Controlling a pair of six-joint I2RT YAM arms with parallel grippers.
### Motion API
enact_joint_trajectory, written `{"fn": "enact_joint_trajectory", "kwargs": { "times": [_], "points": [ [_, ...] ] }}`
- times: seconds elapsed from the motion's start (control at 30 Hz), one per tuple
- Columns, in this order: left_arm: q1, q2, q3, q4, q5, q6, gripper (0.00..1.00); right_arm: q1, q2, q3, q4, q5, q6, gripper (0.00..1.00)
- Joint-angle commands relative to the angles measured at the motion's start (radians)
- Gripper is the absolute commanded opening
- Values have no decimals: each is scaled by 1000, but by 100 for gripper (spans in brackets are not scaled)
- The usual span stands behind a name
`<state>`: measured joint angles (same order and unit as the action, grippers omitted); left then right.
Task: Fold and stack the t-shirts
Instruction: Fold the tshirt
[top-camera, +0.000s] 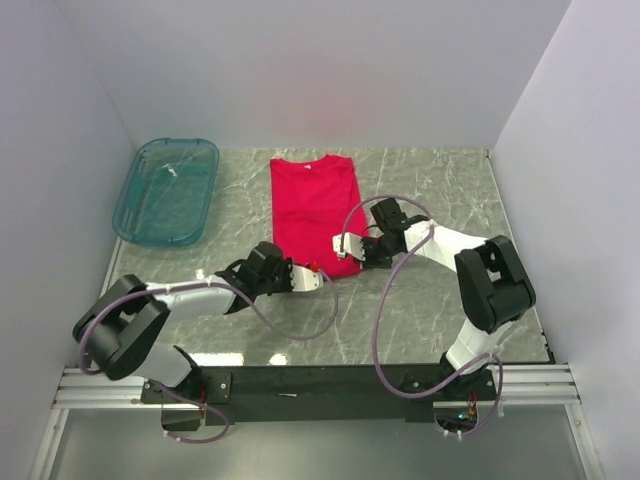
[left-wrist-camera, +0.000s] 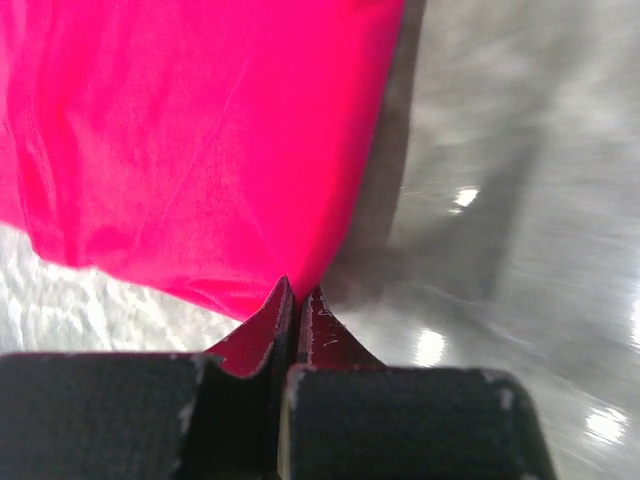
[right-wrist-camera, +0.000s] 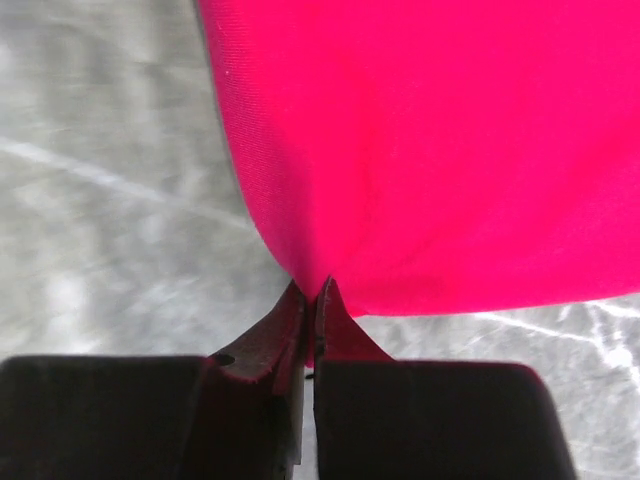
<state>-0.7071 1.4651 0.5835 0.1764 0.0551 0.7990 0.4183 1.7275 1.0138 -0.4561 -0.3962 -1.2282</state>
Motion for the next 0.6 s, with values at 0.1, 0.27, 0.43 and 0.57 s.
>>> {"fn": "enact_joint_trajectory", "kwargs": {
  "times": [0.1, 0.27, 0.43, 0.57],
  "points": [
    [-120, -137, -8, -219, 144, -101, 1, -9, -189, -38, -320, -145, -82, 0],
    [-235, -279, -24, -370, 206, -199, 1, -15, -324, -121, -452, -219, -110, 0],
    [-192, -380, -71, -336, 132, -193, 0, -38, -318, -72, -363, -168, 16, 0],
    [-26, -321, -27, -257, 181, -149, 0, -88, -179, 115, -323, -133, 142, 0]
  ]
}}
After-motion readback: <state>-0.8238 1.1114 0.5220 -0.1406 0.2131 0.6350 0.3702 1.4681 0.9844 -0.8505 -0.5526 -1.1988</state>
